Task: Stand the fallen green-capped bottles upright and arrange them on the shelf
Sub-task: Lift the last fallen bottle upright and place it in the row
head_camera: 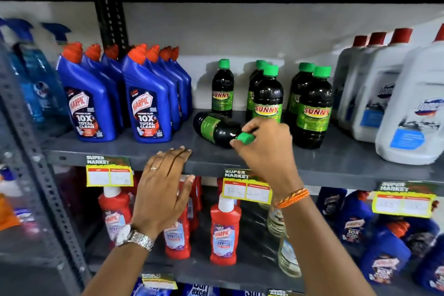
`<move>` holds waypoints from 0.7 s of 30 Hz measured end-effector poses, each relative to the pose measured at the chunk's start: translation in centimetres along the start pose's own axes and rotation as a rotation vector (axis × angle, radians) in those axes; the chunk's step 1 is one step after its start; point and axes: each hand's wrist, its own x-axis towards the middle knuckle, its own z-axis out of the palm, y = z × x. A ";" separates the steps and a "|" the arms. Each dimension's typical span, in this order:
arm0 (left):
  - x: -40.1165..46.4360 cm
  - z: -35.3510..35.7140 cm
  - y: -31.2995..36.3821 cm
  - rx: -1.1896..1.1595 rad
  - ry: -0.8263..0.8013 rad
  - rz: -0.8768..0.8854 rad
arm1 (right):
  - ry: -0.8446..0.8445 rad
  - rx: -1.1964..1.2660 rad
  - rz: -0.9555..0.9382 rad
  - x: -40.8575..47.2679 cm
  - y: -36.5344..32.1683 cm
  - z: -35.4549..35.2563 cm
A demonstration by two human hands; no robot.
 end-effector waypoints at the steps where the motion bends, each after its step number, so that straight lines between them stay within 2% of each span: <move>1: -0.1 0.1 -0.3 0.005 -0.002 0.011 | 0.018 0.024 0.000 0.7 -0.2 -0.5; 6: -0.2 0.0 -0.8 -0.004 0.012 0.040 | 0.074 0.127 -0.101 5.8 -2.6 -2.3; 14: 0.0 -0.1 -1.8 -0.028 -0.019 0.094 | -0.130 0.025 -0.144 12.8 -7.2 -0.5; 18: -0.2 -0.1 -2.0 -0.033 -0.042 0.105 | -0.167 -0.038 -0.144 13.3 -8.3 0.5; 21: -0.2 0.0 -2.1 -0.042 -0.046 0.109 | -0.195 0.045 -0.089 12.7 -7.8 0.5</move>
